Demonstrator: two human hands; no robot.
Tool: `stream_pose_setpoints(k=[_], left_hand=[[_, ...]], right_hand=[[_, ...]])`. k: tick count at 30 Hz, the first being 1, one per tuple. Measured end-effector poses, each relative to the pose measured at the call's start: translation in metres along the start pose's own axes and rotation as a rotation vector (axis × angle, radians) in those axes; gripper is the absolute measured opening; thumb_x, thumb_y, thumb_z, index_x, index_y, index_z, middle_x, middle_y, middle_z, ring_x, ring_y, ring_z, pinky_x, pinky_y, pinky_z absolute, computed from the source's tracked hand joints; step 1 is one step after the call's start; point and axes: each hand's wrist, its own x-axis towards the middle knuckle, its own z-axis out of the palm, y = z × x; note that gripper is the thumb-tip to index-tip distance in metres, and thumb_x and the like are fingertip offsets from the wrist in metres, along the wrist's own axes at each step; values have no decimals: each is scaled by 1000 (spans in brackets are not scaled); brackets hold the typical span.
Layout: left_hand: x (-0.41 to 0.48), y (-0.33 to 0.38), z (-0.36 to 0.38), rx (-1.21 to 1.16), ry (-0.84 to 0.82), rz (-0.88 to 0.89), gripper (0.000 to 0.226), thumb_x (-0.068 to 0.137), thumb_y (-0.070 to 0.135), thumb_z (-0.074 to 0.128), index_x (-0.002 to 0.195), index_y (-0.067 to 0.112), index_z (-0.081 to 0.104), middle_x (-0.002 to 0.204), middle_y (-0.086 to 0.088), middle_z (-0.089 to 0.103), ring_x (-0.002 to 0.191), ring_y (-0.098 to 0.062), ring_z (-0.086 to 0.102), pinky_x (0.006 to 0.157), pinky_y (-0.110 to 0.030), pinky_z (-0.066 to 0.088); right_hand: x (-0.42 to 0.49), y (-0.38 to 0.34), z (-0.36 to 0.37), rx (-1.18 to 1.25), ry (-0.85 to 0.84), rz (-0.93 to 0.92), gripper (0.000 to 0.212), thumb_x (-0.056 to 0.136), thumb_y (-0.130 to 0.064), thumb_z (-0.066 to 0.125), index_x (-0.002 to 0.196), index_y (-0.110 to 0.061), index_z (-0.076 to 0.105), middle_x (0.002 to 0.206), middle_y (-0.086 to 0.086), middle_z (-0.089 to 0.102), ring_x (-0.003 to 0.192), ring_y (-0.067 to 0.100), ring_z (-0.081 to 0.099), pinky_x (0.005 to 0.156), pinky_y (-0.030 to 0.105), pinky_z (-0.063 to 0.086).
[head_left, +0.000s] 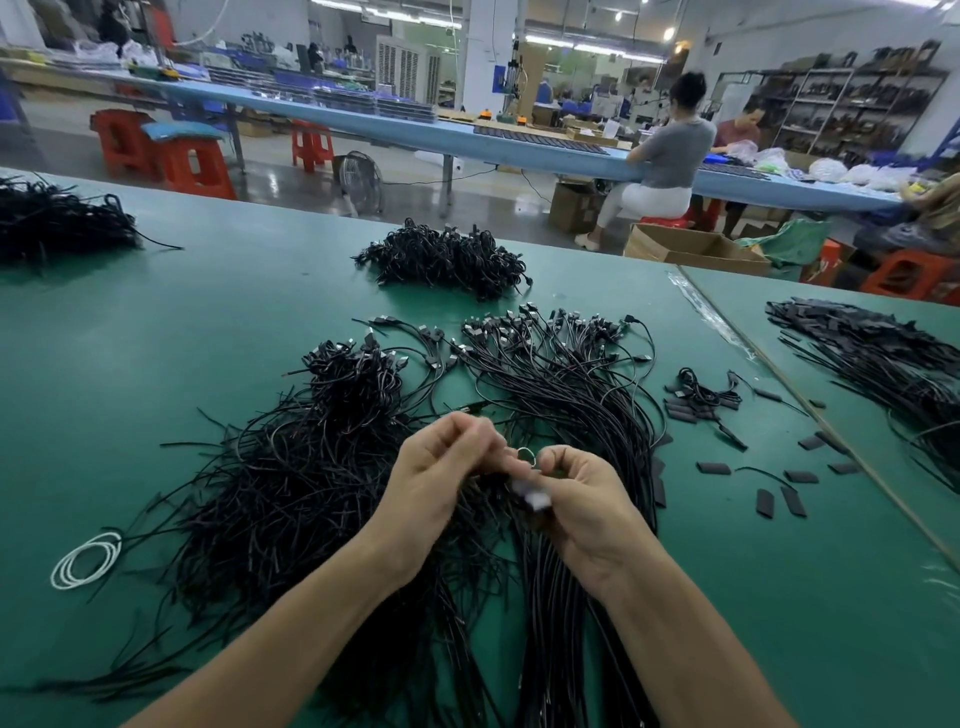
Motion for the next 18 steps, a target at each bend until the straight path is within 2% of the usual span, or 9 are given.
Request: stream_pose_setpoints(k=[2, 5, 7, 9, 13, 15, 18], left_hand=[[-3, -4, 0, 164, -25, 70, 8, 88, 19, 72, 91, 14, 66, 91, -6, 76, 89, -16, 72, 79, -22, 54], [-5, -10, -1, 536, 87, 146, 31, 75, 17, 86, 92, 28, 62, 94, 8, 64, 84, -4, 58, 70, -17, 46], [-7, -11, -1, 646, 156, 144, 39, 71, 23, 89, 90, 31, 57, 79, 16, 54, 68, -2, 47, 61, -15, 41], [-7, -13, 1, 632, 164, 112, 39, 74, 22, 87, 89, 32, 52, 66, 15, 55, 55, -1, 46, 53, -15, 40], [-4, -12, 5, 619, 137, 107, 37, 85, 22, 78, 92, 41, 48, 66, 6, 68, 45, -4, 55, 44, -22, 47], [-5, -10, 5, 573, 104, 103, 32, 89, 21, 73, 93, 42, 50, 68, 4, 72, 50, -9, 65, 48, -29, 56], [-3, -7, 2, 482, 89, 75, 30, 92, 13, 70, 97, 38, 53, 80, 1, 77, 68, -21, 74, 65, -44, 62]], right_hand=[[0, -2, -1, -2, 37, -6, 36, 63, -7, 80, 69, -14, 46, 52, 1, 59, 41, 8, 57, 40, 17, 44], [4, 1, -6, -45, 107, -58, 35, 82, 2, 74, 70, -17, 46, 56, -1, 59, 47, 9, 55, 43, 20, 45], [4, 4, -7, -109, 104, -108, 36, 85, 1, 72, 71, -18, 46, 57, -6, 59, 50, 6, 52, 49, 19, 43], [4, 5, -7, -125, 87, -153, 35, 85, 2, 72, 72, -18, 46, 59, -8, 60, 52, 2, 54, 52, 16, 45], [3, 7, -4, -108, 50, -201, 34, 86, 4, 70, 74, -17, 47, 62, -6, 62, 54, 2, 57, 54, 14, 47], [2, 6, -4, -79, 15, -202, 32, 87, 5, 69, 75, -16, 47, 64, -4, 62, 55, 4, 57, 54, 15, 48], [0, 2, -5, -33, -28, -184, 30, 86, 5, 67, 76, -14, 46, 67, 0, 63, 57, 7, 57, 53, 18, 48]])
